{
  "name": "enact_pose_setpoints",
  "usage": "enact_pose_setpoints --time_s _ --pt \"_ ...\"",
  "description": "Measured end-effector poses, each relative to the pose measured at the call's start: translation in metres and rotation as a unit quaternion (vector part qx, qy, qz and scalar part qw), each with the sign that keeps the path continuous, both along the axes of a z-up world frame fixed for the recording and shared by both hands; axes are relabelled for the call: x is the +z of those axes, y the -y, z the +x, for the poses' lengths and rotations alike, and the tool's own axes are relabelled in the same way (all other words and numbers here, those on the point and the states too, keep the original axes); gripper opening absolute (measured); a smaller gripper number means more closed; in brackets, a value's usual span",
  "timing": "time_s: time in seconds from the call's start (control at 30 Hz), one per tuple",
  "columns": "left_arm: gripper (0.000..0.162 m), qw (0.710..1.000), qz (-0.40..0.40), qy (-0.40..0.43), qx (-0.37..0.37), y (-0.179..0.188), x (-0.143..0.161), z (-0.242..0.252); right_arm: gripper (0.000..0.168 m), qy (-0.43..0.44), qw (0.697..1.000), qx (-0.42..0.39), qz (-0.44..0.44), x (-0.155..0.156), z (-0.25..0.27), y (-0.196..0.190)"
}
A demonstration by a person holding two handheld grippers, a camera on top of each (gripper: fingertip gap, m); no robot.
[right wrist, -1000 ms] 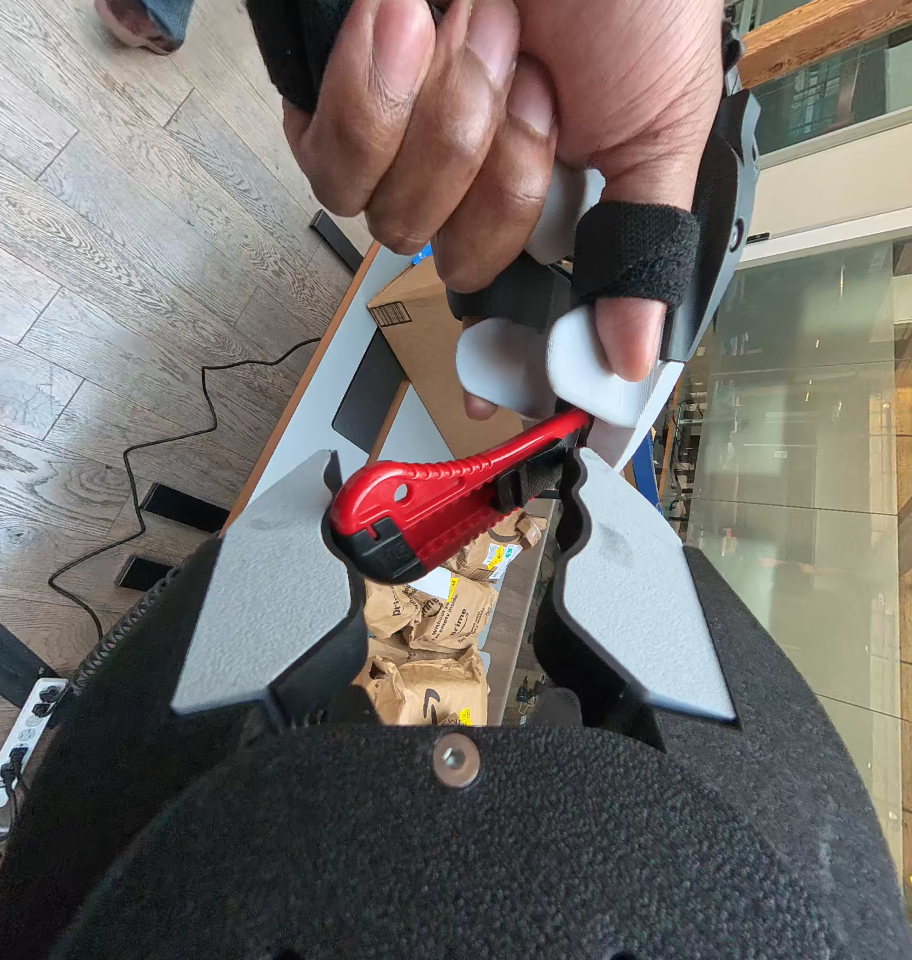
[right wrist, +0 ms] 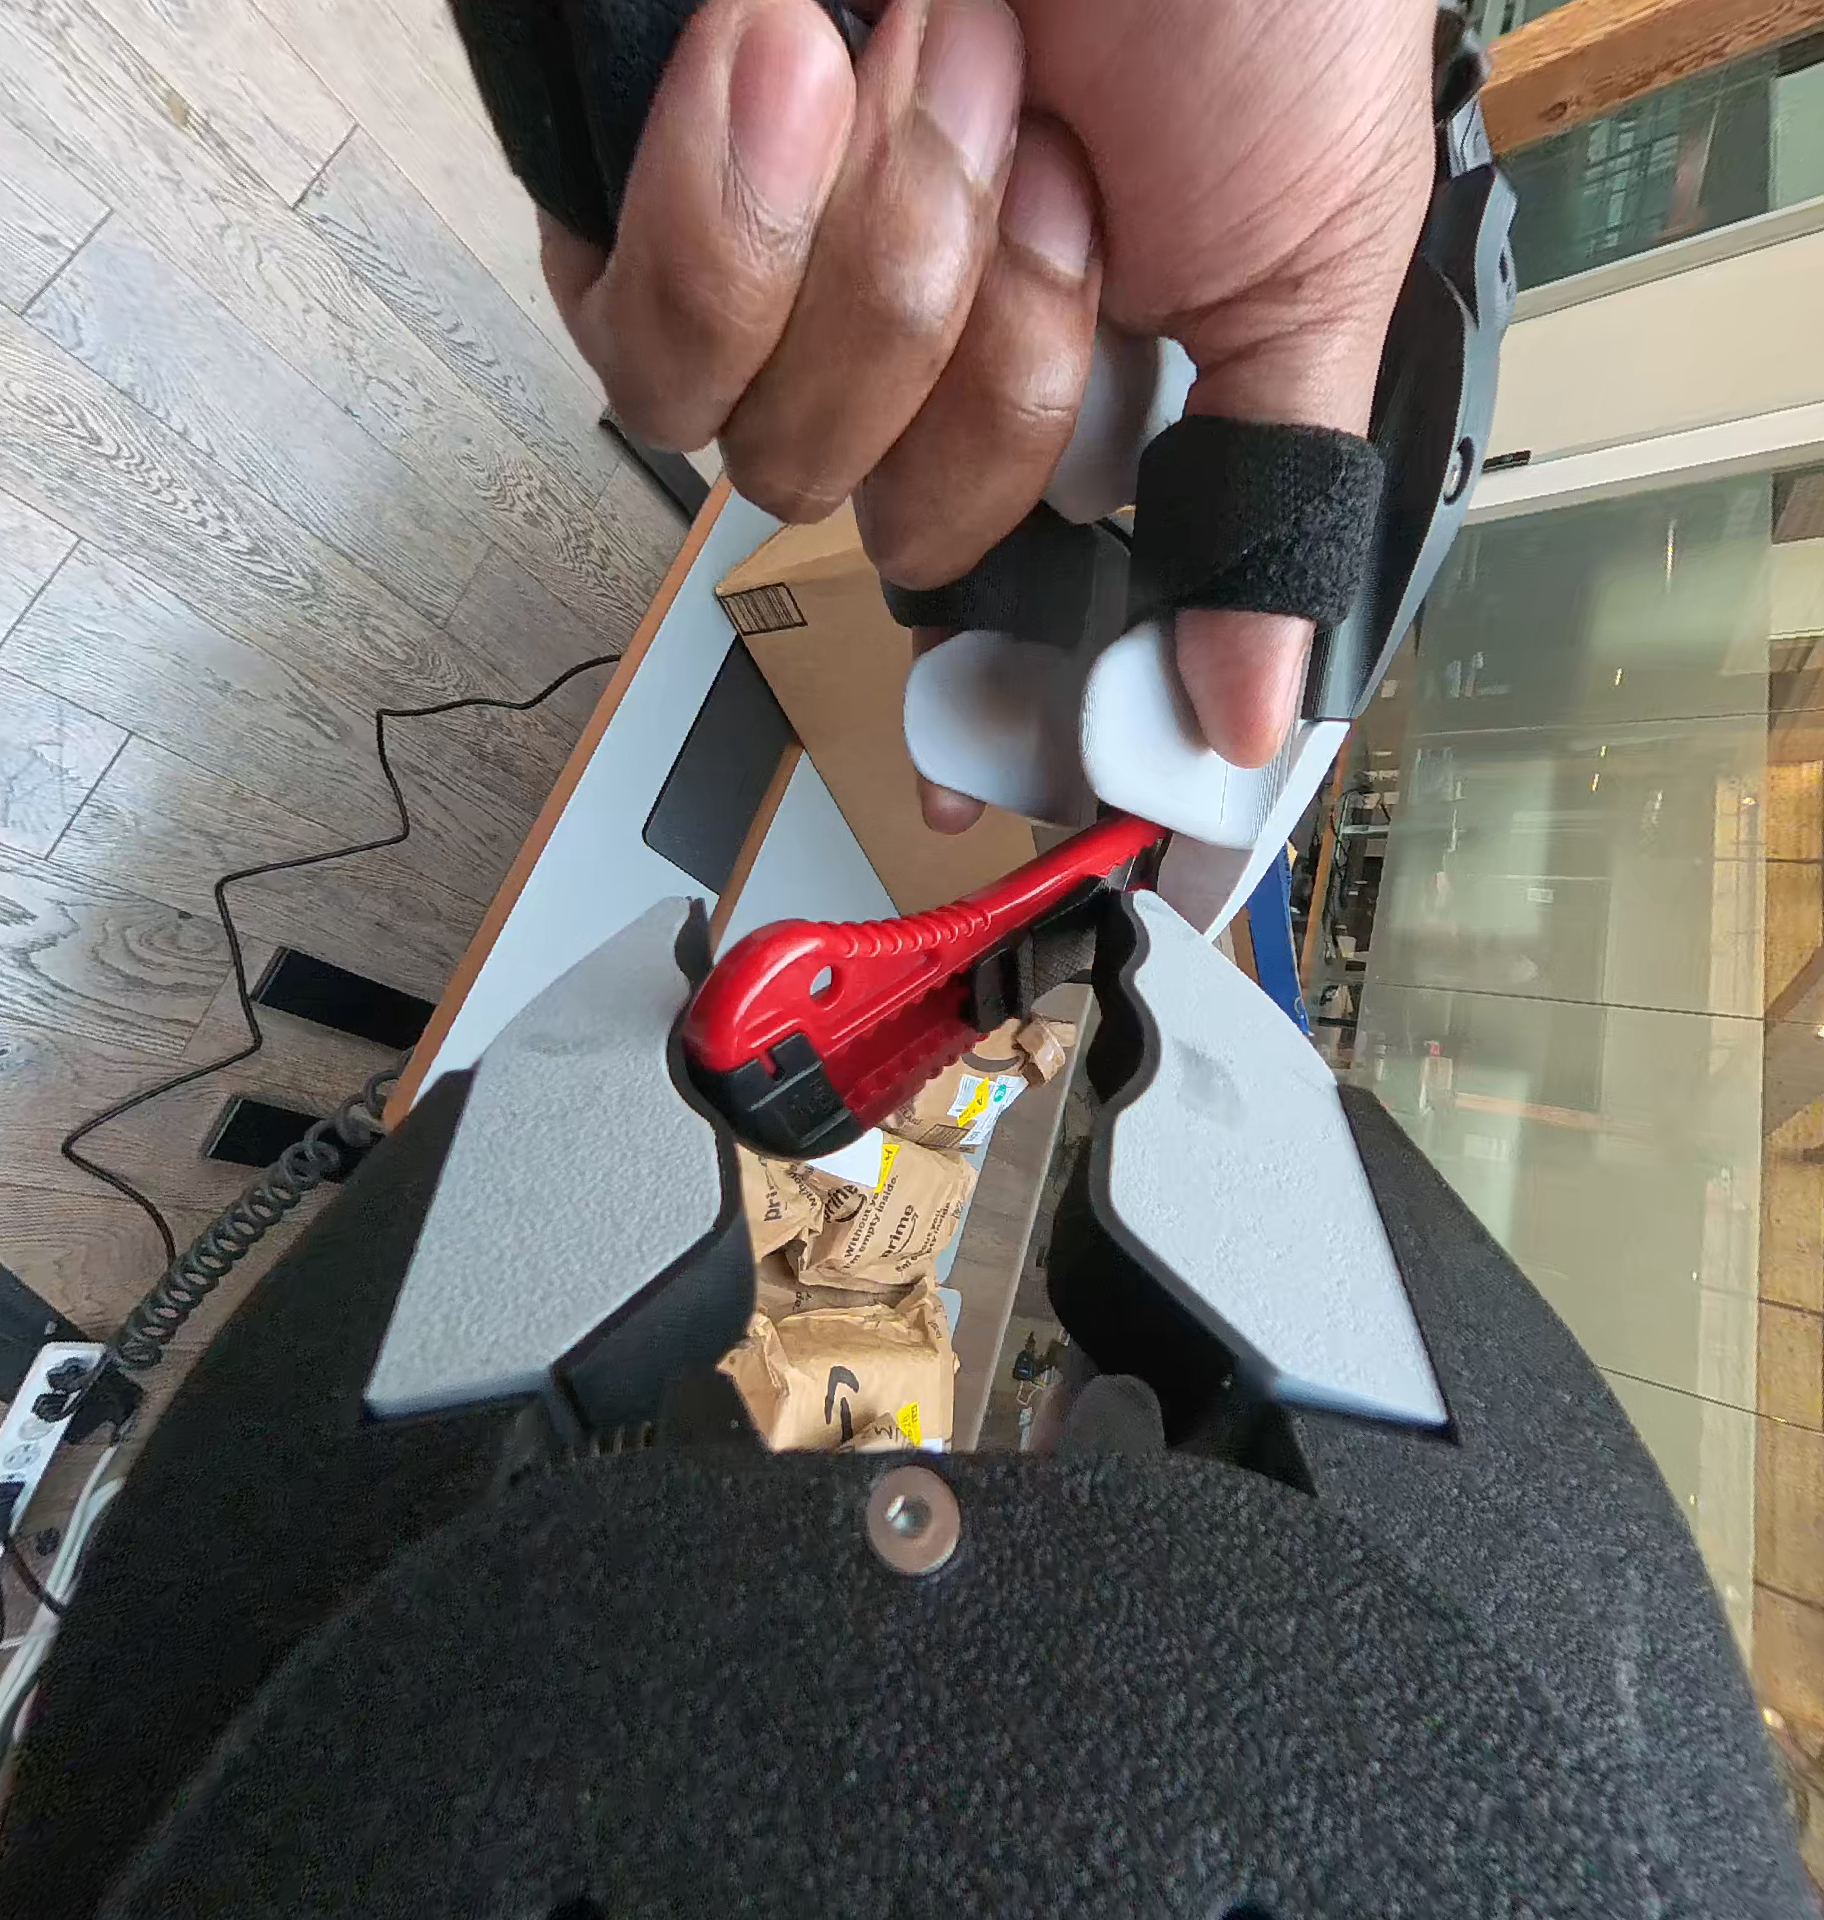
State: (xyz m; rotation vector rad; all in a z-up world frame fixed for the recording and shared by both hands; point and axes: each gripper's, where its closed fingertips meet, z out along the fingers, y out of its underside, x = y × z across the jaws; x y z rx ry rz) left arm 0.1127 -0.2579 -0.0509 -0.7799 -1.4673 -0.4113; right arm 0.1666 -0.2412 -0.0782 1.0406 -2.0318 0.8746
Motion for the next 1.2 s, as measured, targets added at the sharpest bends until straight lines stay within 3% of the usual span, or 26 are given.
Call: enact_pose_setpoints --time_s 0.07,0.13,0.23,1.2 --pt "0.01 1.0 -0.003 0.001 0.002 0.003 0.0 -0.001 0.067 -0.012 1.0 -0.003 -0.003 0.0 -0.003 0.001" --pt "0.011 1.0 0.006 0.008 0.012 0.009 -0.002 -0.002 0.041 -0.032 0.999 -0.01 -0.029 0.01 -0.006 0.002" --pt "0.011 1.0 0.014 0.014 0.024 0.013 -0.006 -0.001 0.032 -0.037 0.998 -0.011 -0.045 0.018 -0.006 0.003" --pt "0.011 0.999 0.041 0.006 0.022 -0.003 -0.007 -0.003 0.035 -0.062 0.995 -0.025 -0.076 0.008 -0.001 0.0"
